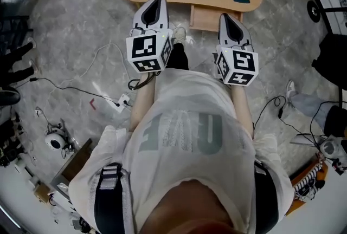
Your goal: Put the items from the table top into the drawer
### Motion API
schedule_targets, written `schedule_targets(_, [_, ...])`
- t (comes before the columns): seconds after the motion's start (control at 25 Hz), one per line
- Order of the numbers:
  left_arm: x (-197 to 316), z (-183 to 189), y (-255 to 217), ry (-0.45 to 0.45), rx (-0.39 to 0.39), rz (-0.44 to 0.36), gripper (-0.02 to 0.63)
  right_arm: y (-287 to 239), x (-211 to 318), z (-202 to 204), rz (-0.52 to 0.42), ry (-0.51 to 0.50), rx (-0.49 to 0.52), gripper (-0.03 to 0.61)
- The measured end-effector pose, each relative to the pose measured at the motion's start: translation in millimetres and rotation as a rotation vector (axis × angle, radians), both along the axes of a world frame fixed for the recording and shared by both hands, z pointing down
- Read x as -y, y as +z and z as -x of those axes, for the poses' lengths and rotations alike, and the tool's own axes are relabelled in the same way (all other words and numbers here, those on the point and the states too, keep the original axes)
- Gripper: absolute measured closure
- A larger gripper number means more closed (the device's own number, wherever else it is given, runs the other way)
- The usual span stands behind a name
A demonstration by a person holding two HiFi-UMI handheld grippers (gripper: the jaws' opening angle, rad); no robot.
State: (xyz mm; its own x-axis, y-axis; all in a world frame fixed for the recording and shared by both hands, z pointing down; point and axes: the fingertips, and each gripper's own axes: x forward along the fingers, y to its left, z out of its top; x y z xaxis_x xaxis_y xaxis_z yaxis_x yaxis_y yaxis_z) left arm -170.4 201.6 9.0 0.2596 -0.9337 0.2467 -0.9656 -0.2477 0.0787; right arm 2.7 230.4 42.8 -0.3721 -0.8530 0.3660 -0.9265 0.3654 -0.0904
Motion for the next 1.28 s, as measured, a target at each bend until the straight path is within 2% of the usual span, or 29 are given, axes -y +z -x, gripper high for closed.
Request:
schedule_targets(0.12, [53, 8, -10, 0.040, 0.017, -0.030, 0.607, -3, 53, 19, 0.009, 0.009, -0.002, 0.574])
schedule_targets(0.36, [147, 14, -13, 0.143, 0.004, -0.001, 0.607, -10, 141, 49, 0.015, 0.028, -0.009, 0.574])
schedule_targets(0.56, [206, 12, -7, 0.129, -0.018, 0.033, 0.607, -10, 194, 50, 0.002, 0.065, -0.005, 0.574])
schedule_targets(0.8, [216, -21, 2, 0.169, 0.050, 0.033, 0.607, -14, 210, 23, -0.002, 0.128, 0.009, 0.574])
schedule_targets(1.0, [221, -42, -3, 0.118, 0.045, 0.006, 0.607, -19, 219, 2, -0.015, 0.067, 0.014, 0.574])
schedule_targets(1.28, [226, -74, -7, 0.117, 0.022, 0.000, 0.607, -19, 233, -25, -0.035, 0.017, 0.003, 0.574])
